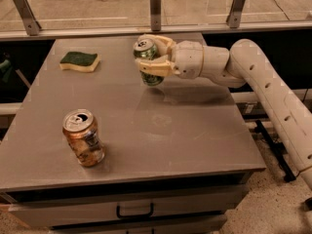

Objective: Place green can upright

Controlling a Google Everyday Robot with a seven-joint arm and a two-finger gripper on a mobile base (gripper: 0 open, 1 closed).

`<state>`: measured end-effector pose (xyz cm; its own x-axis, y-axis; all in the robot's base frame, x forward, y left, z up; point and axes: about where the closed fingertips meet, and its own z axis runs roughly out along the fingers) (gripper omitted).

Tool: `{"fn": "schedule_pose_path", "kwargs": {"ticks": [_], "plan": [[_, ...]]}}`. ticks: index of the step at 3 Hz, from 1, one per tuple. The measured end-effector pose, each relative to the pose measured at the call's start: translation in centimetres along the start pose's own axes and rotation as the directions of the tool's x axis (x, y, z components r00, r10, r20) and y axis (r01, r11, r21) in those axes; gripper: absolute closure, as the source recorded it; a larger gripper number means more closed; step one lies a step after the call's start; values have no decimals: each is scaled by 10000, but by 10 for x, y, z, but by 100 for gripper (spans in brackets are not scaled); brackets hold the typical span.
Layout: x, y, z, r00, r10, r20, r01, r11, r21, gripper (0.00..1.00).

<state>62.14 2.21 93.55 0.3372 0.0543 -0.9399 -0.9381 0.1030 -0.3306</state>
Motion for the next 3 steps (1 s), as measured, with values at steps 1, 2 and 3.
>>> {"fn": "schedule_pose_path", "kwargs": {"ticks": [1, 2, 3], "plan": [[14, 11, -5, 9997, -66, 214, 72, 9996, -262, 59], [21, 16, -13, 9993, -201, 323, 214, 9990, -386, 35], [22, 15, -29, 9990, -400, 188, 406, 9986, -339, 12]]}}
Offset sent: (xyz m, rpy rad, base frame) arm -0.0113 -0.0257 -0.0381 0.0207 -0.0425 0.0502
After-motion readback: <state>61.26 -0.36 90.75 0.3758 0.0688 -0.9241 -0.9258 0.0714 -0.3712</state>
